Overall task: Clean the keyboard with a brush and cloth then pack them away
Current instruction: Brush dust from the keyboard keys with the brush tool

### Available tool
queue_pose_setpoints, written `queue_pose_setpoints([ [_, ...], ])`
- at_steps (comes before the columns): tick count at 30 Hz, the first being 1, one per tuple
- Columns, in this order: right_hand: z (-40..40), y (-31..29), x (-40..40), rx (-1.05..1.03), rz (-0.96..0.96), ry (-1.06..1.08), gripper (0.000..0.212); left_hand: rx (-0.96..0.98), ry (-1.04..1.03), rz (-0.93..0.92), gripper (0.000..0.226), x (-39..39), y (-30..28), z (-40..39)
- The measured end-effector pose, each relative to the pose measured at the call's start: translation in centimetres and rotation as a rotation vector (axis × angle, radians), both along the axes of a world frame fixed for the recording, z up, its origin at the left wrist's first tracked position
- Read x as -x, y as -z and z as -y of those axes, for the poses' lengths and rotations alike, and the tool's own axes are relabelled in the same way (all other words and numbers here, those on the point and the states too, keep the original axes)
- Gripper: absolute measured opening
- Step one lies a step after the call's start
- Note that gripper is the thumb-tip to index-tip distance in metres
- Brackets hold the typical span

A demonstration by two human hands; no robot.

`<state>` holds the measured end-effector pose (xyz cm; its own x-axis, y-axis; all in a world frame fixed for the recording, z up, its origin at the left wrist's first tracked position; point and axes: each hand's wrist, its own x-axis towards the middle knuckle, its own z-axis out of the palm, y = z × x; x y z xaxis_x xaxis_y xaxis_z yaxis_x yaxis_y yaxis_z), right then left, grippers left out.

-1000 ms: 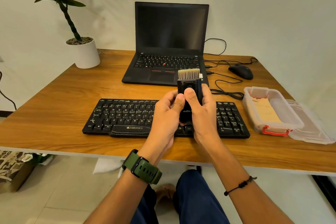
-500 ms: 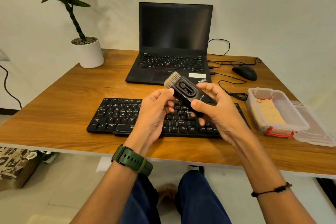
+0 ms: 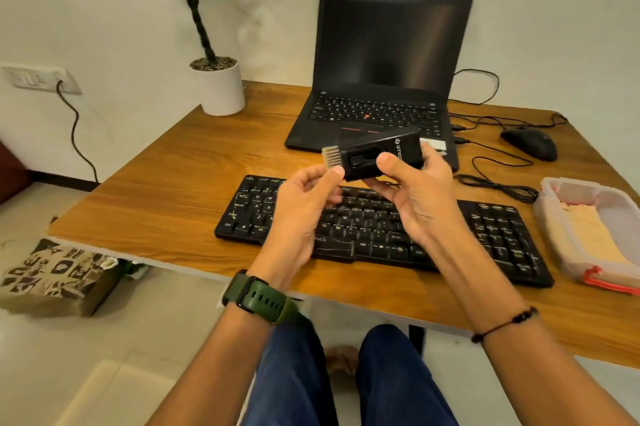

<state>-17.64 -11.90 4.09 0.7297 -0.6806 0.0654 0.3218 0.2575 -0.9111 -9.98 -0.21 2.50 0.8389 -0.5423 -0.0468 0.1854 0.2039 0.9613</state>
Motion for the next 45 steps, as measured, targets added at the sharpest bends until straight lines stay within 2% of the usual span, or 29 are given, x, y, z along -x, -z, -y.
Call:
queue_pose_setpoints([
  [2, -0.2, -0.8, -2.2, 0.076, -0.033, -0.041, 0.033, -0.276, -0.216, 0.365, 0.04, -2.2, 0.9, -2.6],
  [4, -0.7, -1.7, -4.9, 0.262, -0.087, -0.077, 0.037, -0.478, -0.356, 0.574, 0.062, -4.2, 2.0, -5.7],
  [5, -1.1, -2.1, -6.4, 0.382, -0.113, -0.104, 0.04, -0.54, -0.339, 0.593, 0.074, -4.9, 2.7, -7.3],
  [9, -2.8, -2.7, -11.9, 0.869, -0.211, -0.246, 0.059, -0.643, -0.023, 0.52, 0.116, -5.7, 5.1, -11.3],
  [12, -3.6, -2.3, -15.2, 1.148, -0.29, -0.314, 0.064, -0.694, 0.042, 0.552, 0.119, -6.4, 5.5, -11.3],
  [14, -3.8, -1.9, -16.8, 1.256, -0.324, -0.345, 0.065, -0.74, 0.08, 0.607, 0.118, -6.9, 5.6, -10.8],
  [20, -3.7, -0.5, -17.8, 1.213, -0.36, -0.426, 0.068, -0.765, 0.05, 0.694, 0.117, -7.3, 6.4, -10.4],
  [25, -2.6, -0.5, -16.7, 1.275, -0.392, -0.477, 0.066, -0.774, 0.027, 0.716, 0.117, -7.1, 6.4, -10.3],
  [30, -1.2, -1.9, -16.2, 1.133, -0.417, -0.481, 0.067, -0.795, 0.007, 0.724, 0.117, -7.0, 6.3, -10.3],
  [35, -3.7, -1.1, -17.2, 1.232, -0.356, -0.461, 0.068, -0.791, -0.014, 0.701, 0.116, -7.0, 6.4, -10.3],
  [37, -3.5, -0.9, -17.2, 1.258, -0.388, -0.491, 0.067, -0.79, -0.018, 0.698, 0.117, -7.0, 6.4, -10.4],
  [41, -1.1, -2.1, -16.8, 1.164, -0.524, -0.581, 0.067, -0.8, -0.016, 0.704, 0.116, -7.0, 6.4, -10.4],
  [45, -2.0, -2.4, -16.9, 1.101, -0.414, -0.506, 0.068, -0.81, -0.023, 0.725, 0.115, -6.9, 6.5, -10.4],
])
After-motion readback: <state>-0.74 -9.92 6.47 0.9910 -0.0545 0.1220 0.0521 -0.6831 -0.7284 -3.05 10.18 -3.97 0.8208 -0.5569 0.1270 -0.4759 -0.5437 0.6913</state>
